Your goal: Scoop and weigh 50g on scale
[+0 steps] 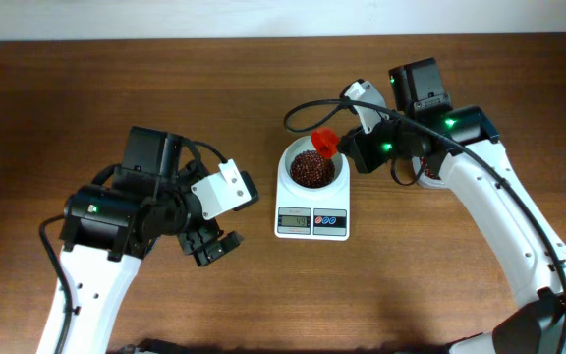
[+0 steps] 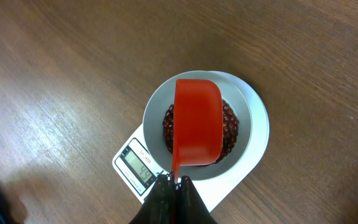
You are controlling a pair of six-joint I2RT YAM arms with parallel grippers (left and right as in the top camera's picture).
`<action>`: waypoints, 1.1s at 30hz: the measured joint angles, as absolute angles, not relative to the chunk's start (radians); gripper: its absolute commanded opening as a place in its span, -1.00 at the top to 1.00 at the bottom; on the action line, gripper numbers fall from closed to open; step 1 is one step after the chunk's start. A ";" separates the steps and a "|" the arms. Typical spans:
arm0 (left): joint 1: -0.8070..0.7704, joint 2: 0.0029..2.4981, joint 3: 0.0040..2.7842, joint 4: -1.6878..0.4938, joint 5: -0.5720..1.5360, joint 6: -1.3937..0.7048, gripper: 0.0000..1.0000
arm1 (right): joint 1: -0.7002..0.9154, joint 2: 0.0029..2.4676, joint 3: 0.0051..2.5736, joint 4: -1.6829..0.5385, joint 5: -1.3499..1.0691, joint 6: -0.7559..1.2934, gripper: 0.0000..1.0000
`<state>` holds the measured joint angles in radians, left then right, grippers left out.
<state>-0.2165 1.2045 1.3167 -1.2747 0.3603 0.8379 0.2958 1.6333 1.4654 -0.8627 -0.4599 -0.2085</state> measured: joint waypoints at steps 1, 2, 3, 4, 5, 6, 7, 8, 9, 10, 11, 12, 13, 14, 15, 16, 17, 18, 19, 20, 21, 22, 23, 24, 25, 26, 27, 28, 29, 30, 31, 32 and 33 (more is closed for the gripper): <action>-0.216 1.205 1.317 -1.275 0.360 0.838 -0.98 | 0.296 1.633 1.465 -0.863 -0.460 -0.208 0.92; -0.216 1.205 1.317 -1.275 0.360 0.838 -0.98 | 0.296 1.633 1.465 -0.862 -0.472 -0.208 0.92; -0.216 1.205 1.317 -1.275 0.360 0.838 -0.98 | 0.295 1.633 1.465 -0.860 -0.507 -0.223 0.92; -0.216 1.205 1.317 -1.275 0.360 0.838 -0.98 | 0.296 1.634 1.466 -0.873 -0.508 -0.244 0.92; -0.216 1.205 1.317 -1.274 0.360 0.838 -0.98 | 0.296 1.633 1.466 -0.889 -0.480 -0.239 0.92; -0.216 1.205 1.317 -1.275 0.360 0.838 -0.98 | 0.295 1.635 1.465 -0.897 -0.456 -0.229 0.92; -0.216 1.205 1.317 -1.275 0.361 0.838 -0.98 | 0.295 1.637 1.466 -0.888 -0.453 -0.218 0.92; -0.216 1.205 1.317 -1.275 0.360 0.838 -0.98 | 0.295 1.639 1.466 -0.881 -0.454 -0.212 0.92; -0.216 1.205 1.317 -1.275 0.360 0.838 -0.98 | 0.295 1.640 1.465 -0.880 -0.458 -0.208 0.92; -0.216 1.205 1.317 -1.275 0.360 0.838 -0.99 | 0.295 1.640 1.466 -0.879 -0.459 -0.207 0.92; -0.216 1.205 1.317 -1.275 0.360 0.838 -0.98 | 0.295 1.640 1.465 -0.878 -0.461 -0.206 0.92; -0.216 1.205 1.317 -1.275 0.360 0.838 -0.98 | 0.295 1.640 1.466 -0.878 -0.461 -0.205 0.92; -0.216 1.205 1.317 -1.275 0.360 0.838 -0.98 | 0.295 1.640 1.465 -0.878 -0.461 -0.204 0.92; -0.216 1.205 1.317 -1.275 0.360 0.838 -0.98 | 0.295 1.640 1.466 -0.878 -0.461 -0.204 0.92; -0.216 1.205 1.317 -1.275 0.360 0.838 -0.98 | 0.295 1.640 1.466 -0.878 -0.461 -0.205 0.92; -0.216 1.205 1.317 -1.275 0.360 0.838 -0.98 | 0.295 1.640 1.466 -0.878 -0.461 -0.204 0.92; -0.216 1.205 1.317 -1.275 0.360 0.838 -0.98 | 0.295 1.640 1.465 -0.878 -0.461 -0.205 0.92; -0.216 1.205 1.317 -1.275 0.361 0.838 -0.98 | 0.295 1.640 1.465 -0.878 -0.461 -0.205 0.92; -0.216 1.205 1.317 -1.275 0.360 0.838 -0.98 | 0.295 1.640 1.466 -0.878 -0.462 -0.205 0.92; -0.216 1.205 1.317 -1.275 0.360 0.838 -0.98 | 0.295 1.640 1.465 -0.878 -0.461 -0.204 0.92; -0.216 1.205 1.317 -1.275 0.360 0.838 -0.98 | 0.295 1.640 1.465 -0.878 -0.461 -0.205 0.92; -0.216 1.205 1.317 -1.275 0.360 0.838 -0.98 | 0.295 1.640 1.465 -0.878 -0.461 -0.205 0.92; -0.216 1.205 1.317 -1.275 0.360 0.838 -0.98 | 0.295 1.640 1.465 -0.878 -0.461 -0.204 0.92; -0.216 1.205 1.317 -1.275 0.360 0.838 -0.98 | 0.295 1.640 1.466 -0.878 -0.461 -0.205 0.92; -0.216 1.205 1.317 -1.275 0.360 0.838 -0.98 | 0.295 1.640 1.465 -0.878 -0.461 -0.204 0.92; -0.216 1.205 1.317 -1.275 0.360 0.838 -0.98 | 0.295 1.640 1.465 -0.878 -0.461 -0.204 0.92; -0.216 1.205 1.317 -1.275 0.360 0.838 -0.98 | 0.295 1.640 1.465 -0.878 -0.461 -0.204 0.92; -0.216 1.205 1.317 -1.275 0.360 0.838 -0.98 | 0.295 1.640 1.465 -0.878 -0.461 -0.204 0.92; -0.216 1.205 1.317 -1.275 0.360 0.838 -0.98 | 0.295 1.640 1.466 -0.878 -0.462 -0.204 0.92; -0.216 1.205 1.317 -1.275 0.360 0.838 -0.98 | 0.295 1.640 1.465 -0.878 -0.462 -0.205 0.92; -0.216 1.205 1.317 -1.275 0.360 0.838 -0.98 | 0.295 1.640 1.466 -0.878 -0.462 -0.204 0.92; -0.216 1.205 1.317 -1.275 0.360 0.838 -0.98 | 0.295 1.640 1.466 -0.878 -0.461 -0.204 0.92; -0.216 1.205 1.317 -1.275 0.360 0.838 -0.97 | 0.295 1.640 1.465 -0.878 -0.462 -0.205 0.92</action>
